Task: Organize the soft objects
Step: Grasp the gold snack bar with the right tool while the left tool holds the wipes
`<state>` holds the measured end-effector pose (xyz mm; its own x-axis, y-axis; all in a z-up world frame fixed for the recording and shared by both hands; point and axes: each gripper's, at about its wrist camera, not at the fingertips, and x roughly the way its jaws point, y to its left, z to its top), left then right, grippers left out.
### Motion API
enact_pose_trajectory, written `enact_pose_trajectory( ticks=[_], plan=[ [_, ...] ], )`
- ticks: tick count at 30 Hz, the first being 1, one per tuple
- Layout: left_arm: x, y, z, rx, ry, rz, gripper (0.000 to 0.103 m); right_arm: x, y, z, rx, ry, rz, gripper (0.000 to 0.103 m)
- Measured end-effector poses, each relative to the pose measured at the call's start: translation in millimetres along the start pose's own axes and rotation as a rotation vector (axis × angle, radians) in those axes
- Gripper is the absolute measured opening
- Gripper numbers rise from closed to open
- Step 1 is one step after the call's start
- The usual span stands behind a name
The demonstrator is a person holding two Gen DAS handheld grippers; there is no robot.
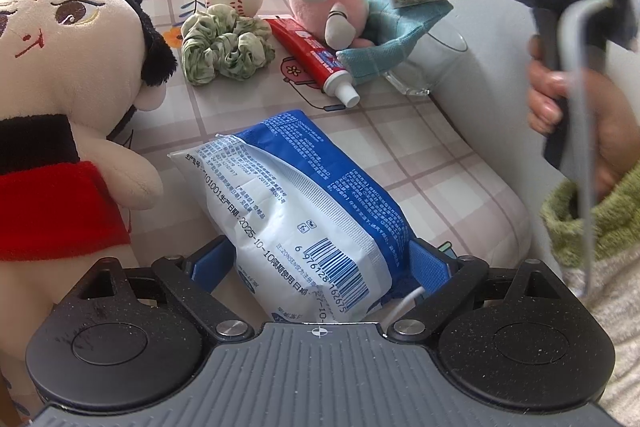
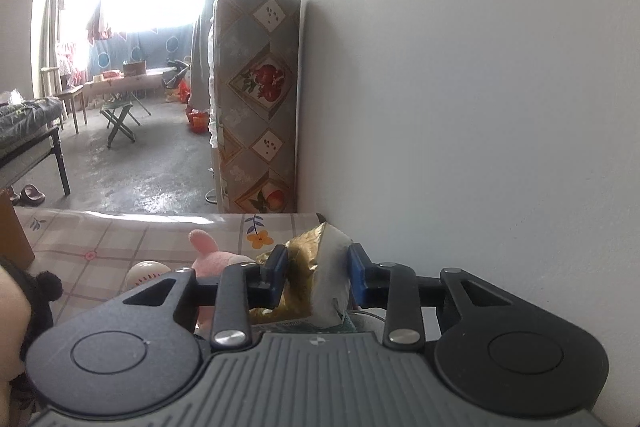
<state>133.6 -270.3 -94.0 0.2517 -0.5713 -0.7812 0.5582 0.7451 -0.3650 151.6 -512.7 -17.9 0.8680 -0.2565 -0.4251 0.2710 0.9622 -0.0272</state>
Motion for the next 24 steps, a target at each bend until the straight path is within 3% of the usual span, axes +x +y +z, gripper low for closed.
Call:
enact_pose_trajectory(
  ticks=[7,13,16,24],
  plan=[
    [-10.8,-0.9,0.0,0.012,-0.021,-0.021,0.093,-70.1,-26.2,-10.0,0.190,-0.029,0.111,0.034],
    [-15.5,1.2,6.4,-0.026,0.003,-0.044,0.099,-117.8,-33.5,-52.2,0.359,0.014,0.200,0.034],
    [-12.8,1.8,13.9,-0.066,0.014,-0.037,0.100,-124.7,-29.1,-79.2,0.408,0.054,0.207,0.034],
    [10.5,1.9,22.7,-0.092,0.022,0.089,0.101,-109.2,-29.7,-135.2,0.589,0.117,0.204,0.034]
  ],
)
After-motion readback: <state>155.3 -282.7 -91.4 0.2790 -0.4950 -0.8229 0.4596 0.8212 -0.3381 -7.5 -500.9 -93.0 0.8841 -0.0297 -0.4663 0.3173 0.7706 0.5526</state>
